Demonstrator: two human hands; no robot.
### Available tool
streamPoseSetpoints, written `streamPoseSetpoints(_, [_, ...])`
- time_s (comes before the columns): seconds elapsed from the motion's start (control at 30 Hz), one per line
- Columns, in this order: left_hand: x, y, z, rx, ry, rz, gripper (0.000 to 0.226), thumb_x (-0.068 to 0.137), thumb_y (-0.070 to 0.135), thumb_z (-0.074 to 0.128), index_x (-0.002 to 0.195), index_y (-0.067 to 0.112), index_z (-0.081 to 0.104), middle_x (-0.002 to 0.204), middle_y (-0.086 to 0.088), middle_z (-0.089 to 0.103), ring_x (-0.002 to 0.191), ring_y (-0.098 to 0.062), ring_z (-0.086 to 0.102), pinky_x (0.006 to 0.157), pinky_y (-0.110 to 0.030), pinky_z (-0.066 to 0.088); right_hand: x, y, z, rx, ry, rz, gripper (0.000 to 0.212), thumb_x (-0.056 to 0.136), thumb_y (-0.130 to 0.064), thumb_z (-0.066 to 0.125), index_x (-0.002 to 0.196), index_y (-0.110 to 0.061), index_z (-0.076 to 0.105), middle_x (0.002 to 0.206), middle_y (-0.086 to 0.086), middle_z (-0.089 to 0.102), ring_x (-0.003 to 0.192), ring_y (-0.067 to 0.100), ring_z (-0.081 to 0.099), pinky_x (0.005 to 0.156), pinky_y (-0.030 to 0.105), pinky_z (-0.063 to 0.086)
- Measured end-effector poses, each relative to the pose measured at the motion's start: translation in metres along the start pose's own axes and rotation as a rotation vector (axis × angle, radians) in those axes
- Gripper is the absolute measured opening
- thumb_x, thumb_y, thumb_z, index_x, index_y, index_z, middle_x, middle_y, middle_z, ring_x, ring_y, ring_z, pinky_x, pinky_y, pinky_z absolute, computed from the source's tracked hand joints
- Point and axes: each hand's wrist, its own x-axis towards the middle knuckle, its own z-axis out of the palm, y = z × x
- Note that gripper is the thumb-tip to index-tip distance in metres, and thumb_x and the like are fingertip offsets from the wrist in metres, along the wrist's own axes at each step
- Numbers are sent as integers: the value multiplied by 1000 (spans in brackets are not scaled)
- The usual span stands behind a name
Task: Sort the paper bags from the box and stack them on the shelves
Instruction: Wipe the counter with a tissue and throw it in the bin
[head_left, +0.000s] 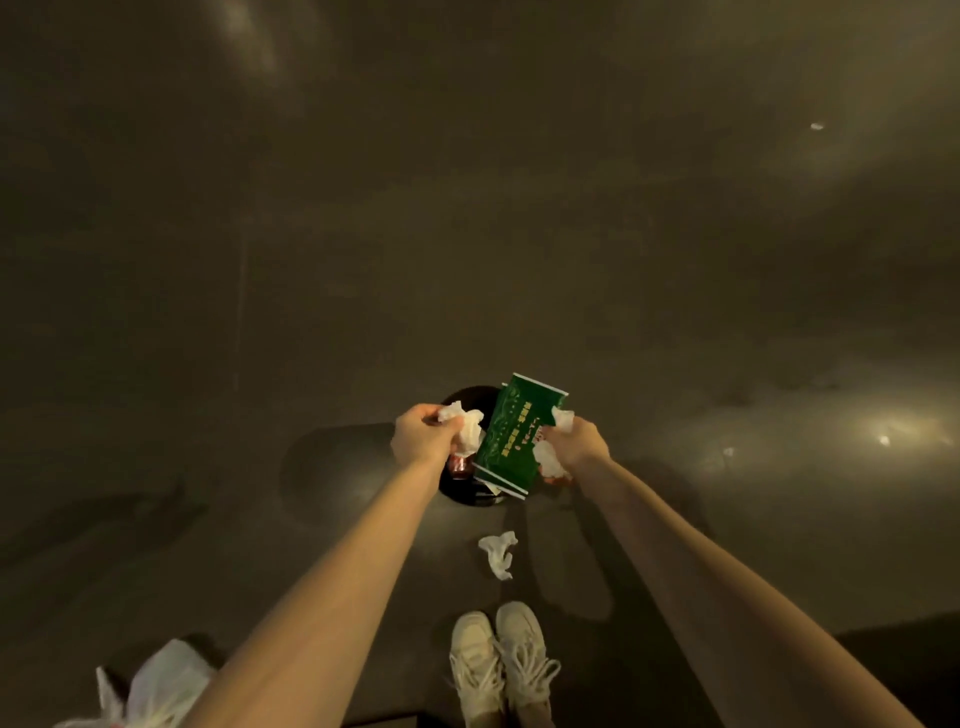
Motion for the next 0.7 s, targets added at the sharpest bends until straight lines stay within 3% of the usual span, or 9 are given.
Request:
streamPoseSetpoints(0.13, [45,-36,23,10,32,-91,23,82,8,69,105,5,64,102,-13,65,95,-29,64,86,-43,54,54,24,43,-6,-41,32,36,96,-26,51,125,-5,56,123,15,61,113,33,58,94,39,48])
streamPoseSetpoints(0.3, [77,-65,36,-8,-70,-125,32,88,8,63,120,4,59,108,-14,64,88,-20,60,77,-31,52,95,45,74,134,-127,90,41,96,-25,50,129,0,49,128,18,55,118,36,53,99,47,44])
streamPoseSetpoints(0.37, [78,-68,36,-11,-124,-118,33,91,8,59,124,6,57,117,-13,61,102,-21,58,82,-29,49,102,45,77,282,-156,155,50,95,-29,52,137,-6,38,137,17,47,119,38,51,85,52,51])
streamPoseSetpoints(0.43, [74,-67,33,-7,-149,-112,29,93,10,55,123,9,59,121,-11,59,109,-22,57,82,-28,48,100,40,75,491,-245,256,67,93,-38,55,148,-19,21,149,15,30,123,42,46,68,48,55])
streamPoseSetpoints(0.53, [65,-60,25,-23,-182,-123,27,96,11,50,122,9,59,116,-8,60,99,-16,56,75,-24,47,90,36,69,495,-363,276,72,95,-47,48,152,-27,9,156,11,17,132,41,37,89,50,48])
streamPoseSetpoints(0.63, [54,-53,17,4,-227,-120,26,97,13,48,120,11,59,116,-8,61,101,-17,56,84,-29,48,79,33,59,380,-337,226,60,97,-45,43,148,-19,24,150,9,32,132,33,40,103,48,41])
streamPoseSetpoints(0.7, [32,-43,4,36,-267,-107,25,96,14,49,118,11,60,112,-8,63,97,-17,57,84,-30,48,53,31,44,309,-283,177,53,99,-38,41,145,-13,30,144,10,42,128,30,45,103,42,40])
